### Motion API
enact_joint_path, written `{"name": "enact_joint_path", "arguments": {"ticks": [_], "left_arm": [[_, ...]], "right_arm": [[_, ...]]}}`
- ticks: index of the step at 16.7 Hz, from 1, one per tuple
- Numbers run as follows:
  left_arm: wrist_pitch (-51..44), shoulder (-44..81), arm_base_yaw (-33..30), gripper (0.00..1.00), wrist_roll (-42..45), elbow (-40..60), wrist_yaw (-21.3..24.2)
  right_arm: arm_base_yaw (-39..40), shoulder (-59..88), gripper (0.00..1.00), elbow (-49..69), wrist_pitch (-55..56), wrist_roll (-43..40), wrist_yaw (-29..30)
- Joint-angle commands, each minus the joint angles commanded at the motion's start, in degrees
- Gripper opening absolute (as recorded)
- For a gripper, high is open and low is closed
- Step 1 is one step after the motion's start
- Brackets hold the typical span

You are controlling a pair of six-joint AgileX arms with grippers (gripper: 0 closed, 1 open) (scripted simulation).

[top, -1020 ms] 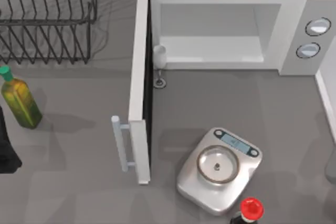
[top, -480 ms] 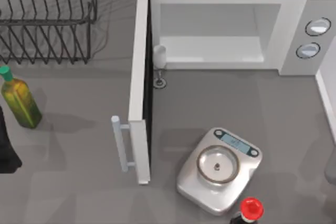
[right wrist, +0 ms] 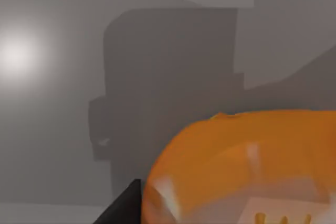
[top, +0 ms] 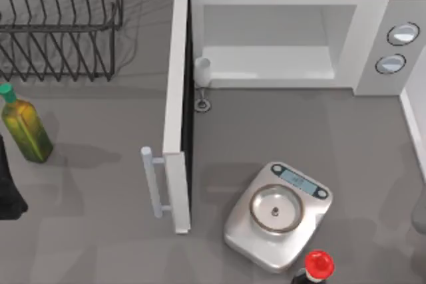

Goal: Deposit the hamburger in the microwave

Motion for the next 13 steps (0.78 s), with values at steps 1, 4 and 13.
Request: {"name": "enact_joint_path", "arguments": {"ticks": [1,4,13], "left_arm": [[0.0,0.0,0.0,1.00,0.0,0.0,0.0],[0.0,0.0,0.0,1.00,0.0,0.0,0.0],[0.0,0.0,0.0,1.00,0.0,0.0,0.0]], "right_arm": [[0.0,0.0,0.00,0.0,0.0,0.0,0.0],[0.0,-4.3,0.00,3.7,-7.6,0.7,-0.9],[-0.4,-12.7,0.00,18.3,-31.7,0.3,-0.9]]}}
